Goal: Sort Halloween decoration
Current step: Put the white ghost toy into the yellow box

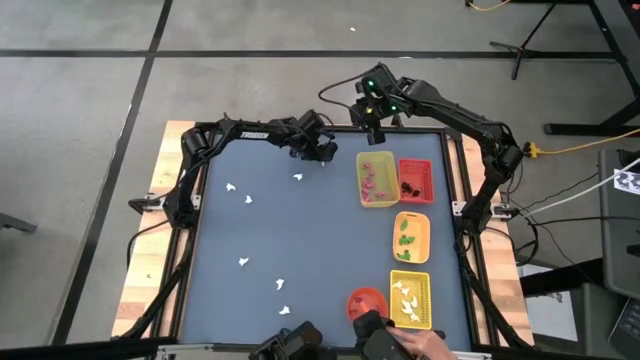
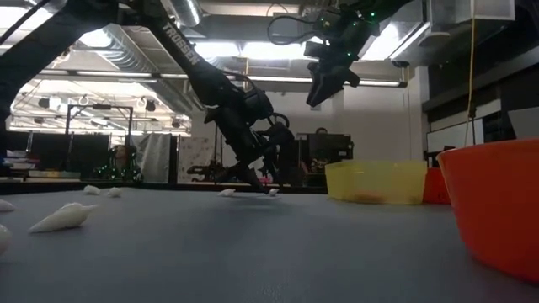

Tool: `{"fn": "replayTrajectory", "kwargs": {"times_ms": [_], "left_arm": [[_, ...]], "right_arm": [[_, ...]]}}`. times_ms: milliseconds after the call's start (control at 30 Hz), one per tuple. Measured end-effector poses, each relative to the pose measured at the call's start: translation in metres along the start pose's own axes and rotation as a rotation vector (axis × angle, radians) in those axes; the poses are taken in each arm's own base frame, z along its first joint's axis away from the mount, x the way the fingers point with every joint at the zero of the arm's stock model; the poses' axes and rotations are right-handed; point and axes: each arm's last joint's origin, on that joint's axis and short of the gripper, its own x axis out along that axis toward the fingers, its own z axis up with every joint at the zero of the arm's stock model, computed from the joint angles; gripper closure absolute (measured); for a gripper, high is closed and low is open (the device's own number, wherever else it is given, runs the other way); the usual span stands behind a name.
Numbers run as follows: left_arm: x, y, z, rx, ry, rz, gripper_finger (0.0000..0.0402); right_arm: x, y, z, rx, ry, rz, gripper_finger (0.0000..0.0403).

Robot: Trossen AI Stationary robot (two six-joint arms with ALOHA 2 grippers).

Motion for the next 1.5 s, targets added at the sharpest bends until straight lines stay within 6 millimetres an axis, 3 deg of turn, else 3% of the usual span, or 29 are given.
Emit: {"fn": "replayTrajectory", "kwargs": {"times_ms": [300,567,1000,1500], "left_arm": [[-0.004,0.002,0.011,-0.05,-0.062,0.0,0.0234],[0.0,-0.005,-0.003,0.003,-0.028,0.048,0.0234],[0.001,-0.008,-0.006,0.37,-0.004,0.055,0.0234],[0.001,-0.004,-0.002,0.603,0.046,-0.073,0.0234]], "right_arm": [[0.0,0.0,0.0,0.0,0.0,0.0,0.0281],[0.0,0.0,0.0,-0.003,0.0,0.0,0.0281],[0.0,-0.001,0.001,-0.005,-0.006,-0.01,0.0281],[0.0,-0.003,0.002,-0.009,-0.02,-0.03,0.0281]]}}
